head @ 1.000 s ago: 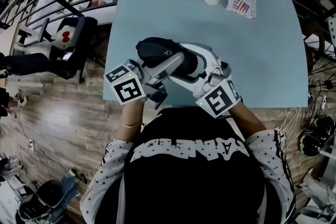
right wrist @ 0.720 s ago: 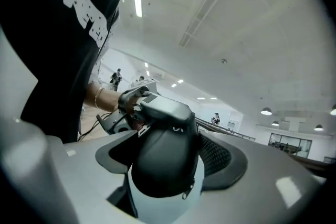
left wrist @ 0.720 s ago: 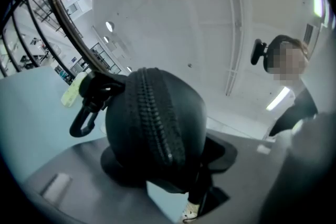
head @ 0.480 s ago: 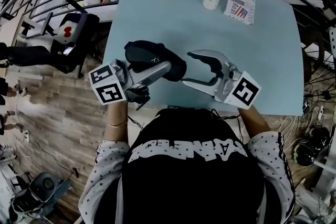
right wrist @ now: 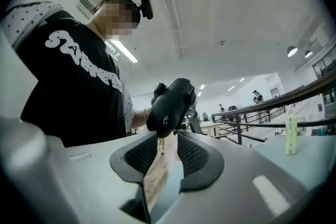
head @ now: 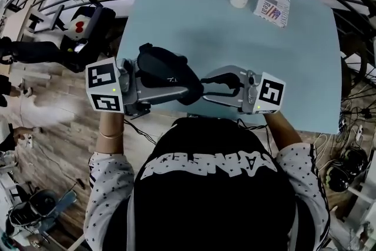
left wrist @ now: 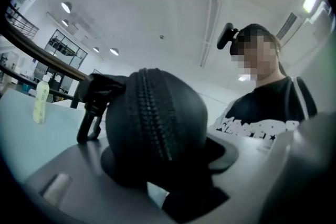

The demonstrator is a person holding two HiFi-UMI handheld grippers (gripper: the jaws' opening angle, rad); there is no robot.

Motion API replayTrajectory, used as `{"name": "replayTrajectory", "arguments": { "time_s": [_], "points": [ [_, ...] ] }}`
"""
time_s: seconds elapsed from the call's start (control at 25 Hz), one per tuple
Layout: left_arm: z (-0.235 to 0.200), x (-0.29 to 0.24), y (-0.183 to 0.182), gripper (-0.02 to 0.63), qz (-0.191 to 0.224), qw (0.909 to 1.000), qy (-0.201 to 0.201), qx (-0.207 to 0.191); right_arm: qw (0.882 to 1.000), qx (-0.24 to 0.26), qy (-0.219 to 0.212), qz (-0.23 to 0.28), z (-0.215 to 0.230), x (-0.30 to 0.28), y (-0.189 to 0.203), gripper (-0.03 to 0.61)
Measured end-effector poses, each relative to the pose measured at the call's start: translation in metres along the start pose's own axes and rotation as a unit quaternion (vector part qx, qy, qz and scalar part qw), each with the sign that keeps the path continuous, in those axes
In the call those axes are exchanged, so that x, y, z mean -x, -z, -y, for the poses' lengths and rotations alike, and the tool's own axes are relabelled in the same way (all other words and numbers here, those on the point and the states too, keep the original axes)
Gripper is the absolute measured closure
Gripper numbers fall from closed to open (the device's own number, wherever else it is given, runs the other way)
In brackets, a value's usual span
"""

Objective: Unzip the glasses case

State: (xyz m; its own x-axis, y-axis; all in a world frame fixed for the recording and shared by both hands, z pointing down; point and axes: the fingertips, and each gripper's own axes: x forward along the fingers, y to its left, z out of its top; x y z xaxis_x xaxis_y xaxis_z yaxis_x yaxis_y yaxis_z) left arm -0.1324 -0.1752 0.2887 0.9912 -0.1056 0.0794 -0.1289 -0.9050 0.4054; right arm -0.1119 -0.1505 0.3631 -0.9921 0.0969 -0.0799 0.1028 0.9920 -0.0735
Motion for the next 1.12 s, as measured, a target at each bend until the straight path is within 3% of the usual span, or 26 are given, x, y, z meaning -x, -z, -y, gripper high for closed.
{"name": "replayTrajectory", "arguments": {
  "time_s": [0.16, 0.28, 0.56, 0.84, 1.12],
  "points": [
    [0.002, -0.006, 0.005, 0.614, -0.012, 0.9999, 0.000, 0.006, 1.000, 0.017, 0.007, -0.008, 0.001, 0.001, 0.003, 0.485],
    [-0.003, -0.009, 0.008, 0.614, -0.013, 0.9997, -0.015, 0.012, 1.000, 0.026, 0.015, -0.006, 0.003, 0.008, 0.002, 0.559],
    [-0.006, -0.015, 0.017, 0.614, -0.013, 0.9990, -0.031, 0.029, 0.996, 0.075, 0.020, -0.053, 0.001, 0.018, 0.009, 0.572],
    [-0.012, -0.025, 0.026, 0.614, -0.007, 0.9965, -0.041, 0.072, 0.979, 0.165, 0.023, -0.114, 0.002, 0.029, 0.015, 0.574],
    [-0.012, -0.029, 0.032, 0.614, -0.017, 0.9961, -0.035, 0.080, 0.978, 0.168, 0.039, -0.114, 0.009, 0.027, 0.010, 0.574]
  ]
}}
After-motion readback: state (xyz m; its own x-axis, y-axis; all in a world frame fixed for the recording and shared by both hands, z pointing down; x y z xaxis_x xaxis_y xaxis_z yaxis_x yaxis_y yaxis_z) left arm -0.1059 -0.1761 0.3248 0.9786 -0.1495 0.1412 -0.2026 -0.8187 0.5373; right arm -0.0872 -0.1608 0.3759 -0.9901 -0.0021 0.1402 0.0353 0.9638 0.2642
